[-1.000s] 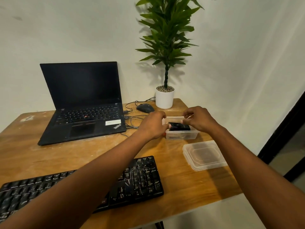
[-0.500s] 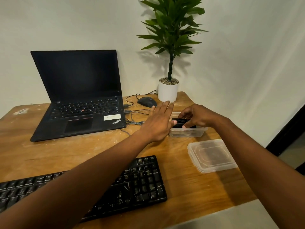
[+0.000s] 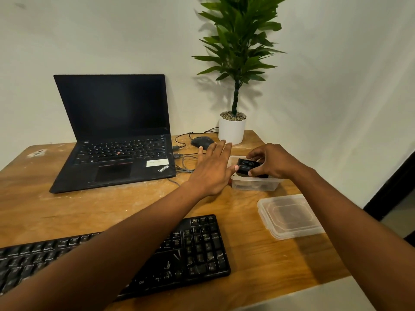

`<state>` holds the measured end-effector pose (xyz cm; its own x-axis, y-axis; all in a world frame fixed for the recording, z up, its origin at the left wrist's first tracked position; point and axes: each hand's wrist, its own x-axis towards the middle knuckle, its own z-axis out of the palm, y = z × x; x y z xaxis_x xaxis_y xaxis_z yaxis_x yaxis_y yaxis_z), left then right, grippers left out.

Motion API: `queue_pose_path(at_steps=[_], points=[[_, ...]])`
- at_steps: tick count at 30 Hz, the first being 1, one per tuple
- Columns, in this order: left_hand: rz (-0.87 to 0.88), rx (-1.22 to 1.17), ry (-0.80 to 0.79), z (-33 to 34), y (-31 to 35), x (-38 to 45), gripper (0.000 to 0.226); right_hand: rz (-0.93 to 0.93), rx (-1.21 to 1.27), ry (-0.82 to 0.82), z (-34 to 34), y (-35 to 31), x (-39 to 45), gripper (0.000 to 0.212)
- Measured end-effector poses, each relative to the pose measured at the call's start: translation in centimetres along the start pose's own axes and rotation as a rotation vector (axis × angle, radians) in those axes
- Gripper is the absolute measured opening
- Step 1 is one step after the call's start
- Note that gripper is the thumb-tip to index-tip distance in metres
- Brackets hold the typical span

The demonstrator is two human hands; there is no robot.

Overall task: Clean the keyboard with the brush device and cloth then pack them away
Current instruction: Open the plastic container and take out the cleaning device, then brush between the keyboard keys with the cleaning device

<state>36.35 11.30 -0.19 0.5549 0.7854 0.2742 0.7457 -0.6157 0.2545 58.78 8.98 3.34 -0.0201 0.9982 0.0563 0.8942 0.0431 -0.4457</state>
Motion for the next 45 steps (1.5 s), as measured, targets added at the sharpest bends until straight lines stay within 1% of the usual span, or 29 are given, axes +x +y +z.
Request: queue_pose_path(at_steps=[8,13,17,22,26,29,32,34,36,40,43,45], points=[[-0.004,0.014,0.068,-2.7,-0.9,-1.2,0.071,-0.004,0.080,0.226,-0.9,-3.1,-1.4,0.063],[-0.051,0.015,0.147,-5.4,-2.2,-2.8,0.067,0.004,0.175,0.403,1.9,-6.4,-2.8,0.060],[-0.073,0.017,0.188,-7.0,-3.6,-4.2,0.065,-0.022,0.280,0.472,4.5,-9.0,-3.9,0.053],[-0.111,-0.021,0.241,-9.3,-5.3,-6.3,0.063,-0.041,0.347,0.539,6.5,-12.8,-4.5,0.053],[-0.201,-0.137,0.303,-11.1,-6.6,-7.8,0.060,-0.103,0.360,0.622,7.7,-16.0,-5.1,0.047],[-0.253,-0.209,0.341,-12.3,-7.1,-8.9,0.057,-0.118,0.354,0.636,8.7,-17.9,-5.5,0.045],[-0.269,-0.267,0.347,-13.0,-7.9,-9.7,0.057,-0.101,0.348,0.618,9.6,-19.2,-5.8,0.038],[-0.265,-0.307,0.346,-13.2,-8.4,-10.0,0.055,-0.084,0.353,0.607,10.1,-19.9,-6.0,0.037],[-0.254,-0.346,0.343,-13.5,-8.6,-10.3,0.051,-0.077,0.342,0.609,10.4,-20.4,-6.1,0.041],[-0.228,-0.476,0.311,-14.4,-8.7,-10.9,0.033,-0.079,0.338,0.622,10.7,-21.3,-6.3,0.044],[-0.214,-0.590,0.250,-15.0,-8.9,-11.0,0.034,-0.066,0.346,0.636,10.8,-21.8,-6.4,0.049],[-0.214,-0.624,0.218,-15.3,-9.0,-11.1,0.032,-0.060,0.354,0.644,10.9,-22.1,-6.5,0.051]])
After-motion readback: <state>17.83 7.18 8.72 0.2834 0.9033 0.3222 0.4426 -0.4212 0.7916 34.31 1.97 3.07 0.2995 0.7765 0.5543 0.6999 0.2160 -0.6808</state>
